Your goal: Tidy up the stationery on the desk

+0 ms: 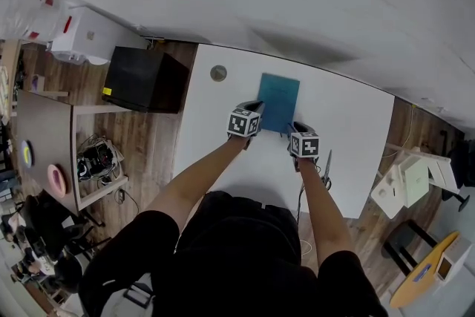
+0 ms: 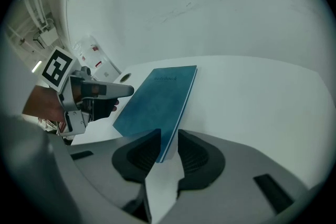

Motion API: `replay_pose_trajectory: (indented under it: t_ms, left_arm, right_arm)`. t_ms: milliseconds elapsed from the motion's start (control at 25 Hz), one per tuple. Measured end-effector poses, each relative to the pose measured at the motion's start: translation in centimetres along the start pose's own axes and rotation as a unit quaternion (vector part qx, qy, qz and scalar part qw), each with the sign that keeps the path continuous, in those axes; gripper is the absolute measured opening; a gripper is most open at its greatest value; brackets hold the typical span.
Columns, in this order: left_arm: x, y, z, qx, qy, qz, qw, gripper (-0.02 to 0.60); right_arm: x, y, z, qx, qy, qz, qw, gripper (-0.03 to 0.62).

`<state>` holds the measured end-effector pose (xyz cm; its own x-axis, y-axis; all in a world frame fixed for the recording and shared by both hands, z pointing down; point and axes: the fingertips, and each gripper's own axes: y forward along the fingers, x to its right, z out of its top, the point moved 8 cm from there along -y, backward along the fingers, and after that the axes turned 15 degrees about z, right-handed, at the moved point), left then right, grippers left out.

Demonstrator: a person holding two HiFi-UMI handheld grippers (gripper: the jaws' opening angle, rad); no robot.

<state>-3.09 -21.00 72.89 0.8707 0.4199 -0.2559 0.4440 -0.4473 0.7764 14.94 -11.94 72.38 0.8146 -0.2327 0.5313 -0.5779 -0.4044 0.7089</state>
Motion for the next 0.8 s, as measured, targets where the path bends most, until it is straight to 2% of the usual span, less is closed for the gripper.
replay_pose_trajectory:
  t_ms: [200,360,480,640,800]
  left_arm:
    - [1.3,-3.2,-1.2,0.013,-0.022,-0.013,0.9996,0.02]
    - [0.8,-7.3,-2.1,0.044,-0.047,-0.019,0.9978,0.02]
    - [-1.0,-10.8,-3.7,0.058,-0.05,-0.012,0.997,0.02]
    - [-3.2,-14.3,-7.1,0.048,-0.067,-0.001,0.9966,0.02]
    - [-5.3,-16.7,-10.7,0.043,-0.089,0.021,0.9949,0.02]
  right_arm:
    - [-1.3,-2.2,-2.0,0.026,0.014,-0.007,1.0,0.11]
    - [-3.8,-3.4,-3.2,0.033,-0.003,0.007,0.999,0.11]
    - [-6.6,-3.3,-4.6,0.023,-0.034,0.024,0.999,0.11]
    - [-10.1,-2.4,-6.5,-0.006,-0.085,0.044,0.995,0.11]
    - [-13.3,-0.7,-7.7,-0.028,-0.109,0.062,0.992,0.11]
